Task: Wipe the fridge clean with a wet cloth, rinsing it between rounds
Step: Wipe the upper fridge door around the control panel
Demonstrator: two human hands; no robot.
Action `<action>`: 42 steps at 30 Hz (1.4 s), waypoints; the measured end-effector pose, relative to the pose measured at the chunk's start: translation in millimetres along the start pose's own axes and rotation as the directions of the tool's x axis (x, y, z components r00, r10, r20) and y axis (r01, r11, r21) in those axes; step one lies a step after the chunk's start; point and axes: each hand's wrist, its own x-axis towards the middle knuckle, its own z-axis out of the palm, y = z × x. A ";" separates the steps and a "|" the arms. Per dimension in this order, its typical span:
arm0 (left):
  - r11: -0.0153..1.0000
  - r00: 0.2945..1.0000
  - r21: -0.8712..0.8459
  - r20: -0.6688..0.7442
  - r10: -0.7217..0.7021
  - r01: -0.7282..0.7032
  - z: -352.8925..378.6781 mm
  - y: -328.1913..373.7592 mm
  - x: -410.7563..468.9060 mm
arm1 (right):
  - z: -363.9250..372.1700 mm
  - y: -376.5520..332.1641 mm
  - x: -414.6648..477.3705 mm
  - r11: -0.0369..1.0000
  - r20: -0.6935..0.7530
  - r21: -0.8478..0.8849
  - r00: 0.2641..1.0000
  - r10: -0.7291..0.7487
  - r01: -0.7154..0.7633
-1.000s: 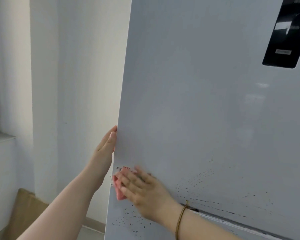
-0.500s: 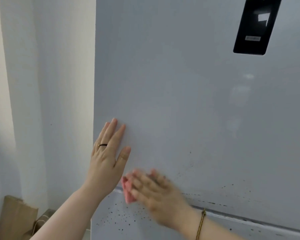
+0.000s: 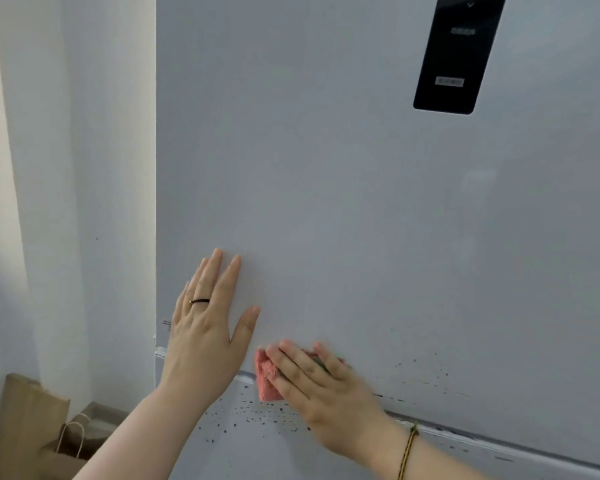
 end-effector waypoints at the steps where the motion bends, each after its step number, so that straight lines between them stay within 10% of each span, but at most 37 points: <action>1: 1.000 1.000 0.002 0.014 0.003 -0.003 4.0 0.8 -4.0 | -3.0 13.2 1.9 1.000 -0.036 -0.023 0.999 0.008 -0.009; 8: 0.998 0.998 0.005 -0.012 -0.065 0.065 16.9 14.3 -14.3 | -27.3 80.5 -10.4 0.869 -0.202 0.046 0.847 0.492 -0.493; 14: 0.997 0.998 0.058 0.000 0.059 -0.059 32.9 22.1 -25.0 | -6.5 20.3 -67.7 0.999 0.005 -0.021 0.999 0.035 -0.035; 22: 0.994 1.000 0.102 0.007 0.029 -0.029 37.5 24.3 -25.9 | -39.0 112.9 -71.0 0.873 -0.206 -0.005 0.854 0.477 -0.488; 29: 0.998 1.000 0.060 0.028 0.002 -0.003 41.7 45.7 -32.6 | -23.8 70.8 -117.7 0.992 0.014 -0.100 0.997 0.073 -0.072; 31: 0.999 0.999 0.042 0.043 -0.029 0.028 43.8 49.8 -33.3 | -37.9 105.3 -118.2 0.983 -0.040 -0.114 0.989 0.143 -0.147; 37: 0.997 0.998 0.059 0.045 -0.054 0.051 46.1 53.1 -33.9 | -56.7 140.7 -131.3 0.575 -0.226 0.045 0.552 0.803 -0.817; 42: 0.971 0.972 0.123 0.141 0.189 -0.206 62.9 77.6 -41.3 | -35.9 85.5 -134.2 0.893 -0.047 -0.107 0.900 0.434 -0.437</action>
